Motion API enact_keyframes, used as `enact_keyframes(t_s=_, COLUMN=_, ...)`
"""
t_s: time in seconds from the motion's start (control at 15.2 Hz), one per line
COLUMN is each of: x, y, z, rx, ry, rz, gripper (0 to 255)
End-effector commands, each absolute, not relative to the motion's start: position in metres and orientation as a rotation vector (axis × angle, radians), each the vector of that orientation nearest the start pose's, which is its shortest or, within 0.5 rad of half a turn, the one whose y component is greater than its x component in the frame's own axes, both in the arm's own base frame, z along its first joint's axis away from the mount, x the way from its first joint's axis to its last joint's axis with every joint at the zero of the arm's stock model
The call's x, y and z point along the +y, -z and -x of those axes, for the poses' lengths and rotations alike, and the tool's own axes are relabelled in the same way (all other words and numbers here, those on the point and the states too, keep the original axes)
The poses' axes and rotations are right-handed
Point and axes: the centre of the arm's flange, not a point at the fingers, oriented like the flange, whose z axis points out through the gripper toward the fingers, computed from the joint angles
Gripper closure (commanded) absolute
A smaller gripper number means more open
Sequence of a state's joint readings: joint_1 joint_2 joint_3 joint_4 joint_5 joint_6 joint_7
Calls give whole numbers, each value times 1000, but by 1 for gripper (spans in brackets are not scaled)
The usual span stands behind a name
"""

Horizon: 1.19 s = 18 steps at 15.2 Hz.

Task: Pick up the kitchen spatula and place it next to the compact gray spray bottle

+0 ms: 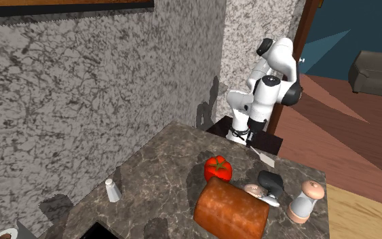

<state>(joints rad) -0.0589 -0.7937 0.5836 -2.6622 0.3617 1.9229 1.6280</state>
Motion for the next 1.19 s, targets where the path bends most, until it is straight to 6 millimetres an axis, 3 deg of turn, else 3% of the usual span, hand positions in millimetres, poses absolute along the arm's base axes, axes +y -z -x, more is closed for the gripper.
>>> enact_keyframes(t_s=0.0, x=185, y=-423, z=-282, rx=2036, ry=82, rz=2446, gripper=255)
enact_keyframes(t_s=0.86, x=185, y=-354, z=-282, rx=2036, ry=82, rz=2446, gripper=255)
enact_keyframes(t_s=1.12, x=185, y=-351, z=-282, rx=2036, ry=82, rz=2446, gripper=255)
